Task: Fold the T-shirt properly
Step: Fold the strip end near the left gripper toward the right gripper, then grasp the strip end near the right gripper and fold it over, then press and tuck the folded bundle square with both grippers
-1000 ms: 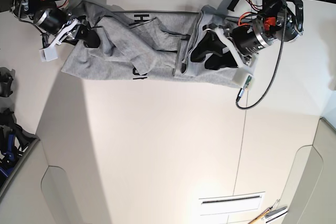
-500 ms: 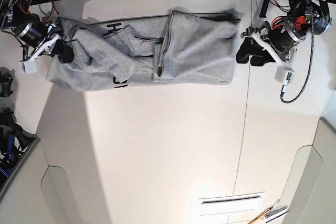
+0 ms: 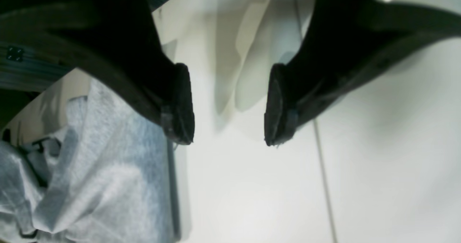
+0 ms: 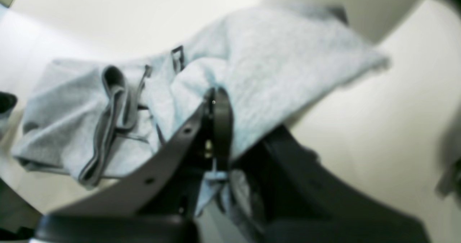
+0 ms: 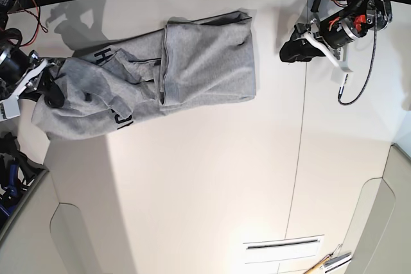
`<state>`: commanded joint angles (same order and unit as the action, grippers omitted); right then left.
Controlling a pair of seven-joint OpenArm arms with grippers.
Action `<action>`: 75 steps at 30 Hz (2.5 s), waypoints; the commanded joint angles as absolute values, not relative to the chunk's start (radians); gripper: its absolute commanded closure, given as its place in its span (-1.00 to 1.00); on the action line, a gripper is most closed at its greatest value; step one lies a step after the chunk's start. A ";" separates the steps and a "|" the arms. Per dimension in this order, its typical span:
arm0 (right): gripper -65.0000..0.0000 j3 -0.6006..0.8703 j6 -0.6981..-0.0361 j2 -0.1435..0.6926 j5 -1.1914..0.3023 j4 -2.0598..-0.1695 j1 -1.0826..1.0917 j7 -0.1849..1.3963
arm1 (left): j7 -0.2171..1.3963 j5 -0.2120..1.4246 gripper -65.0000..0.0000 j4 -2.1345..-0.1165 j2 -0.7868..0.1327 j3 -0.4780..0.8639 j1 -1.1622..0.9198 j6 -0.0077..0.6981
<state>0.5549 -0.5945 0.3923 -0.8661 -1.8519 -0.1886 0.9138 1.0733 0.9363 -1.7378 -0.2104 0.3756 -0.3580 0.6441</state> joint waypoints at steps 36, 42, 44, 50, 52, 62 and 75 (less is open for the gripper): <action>0.10 -0.377 -0.553 0.165 -0.441 -1.881 0.022 0.805 | 1.219 1.190 0.40 -1.790 -0.216 0.537 -0.358 0.698; 0.72 -0.162 -0.549 0.166 -0.445 -1.881 0.025 0.784 | 1.254 1.304 0.96 -1.941 -0.216 0.520 -0.403 0.698; 1.00 -0.094 -0.549 0.166 -0.445 -1.880 0.024 0.785 | 1.254 1.303 0.96 -2.003 -0.216 0.492 -0.417 0.698; 1.00 0.038 -0.550 0.169 -0.445 -1.875 0.025 0.768 | 1.235 1.237 0.96 -2.088 -0.216 0.317 -0.424 0.698; 1.00 0.050 -0.550 0.171 -0.444 -1.870 0.025 0.752 | 1.206 1.181 0.96 -2.088 -0.216 0.239 -0.424 0.698; 1.00 0.050 -0.550 0.171 -0.436 -1.643 0.142 0.714 | 1.094 0.944 0.96 -2.087 -0.216 -0.090 -0.425 0.698; 1.00 -0.070 -0.585 0.163 -0.439 -1.256 0.296 0.665 | 0.980 0.704 0.96 -1.966 -0.216 -0.211 -0.433 0.698</action>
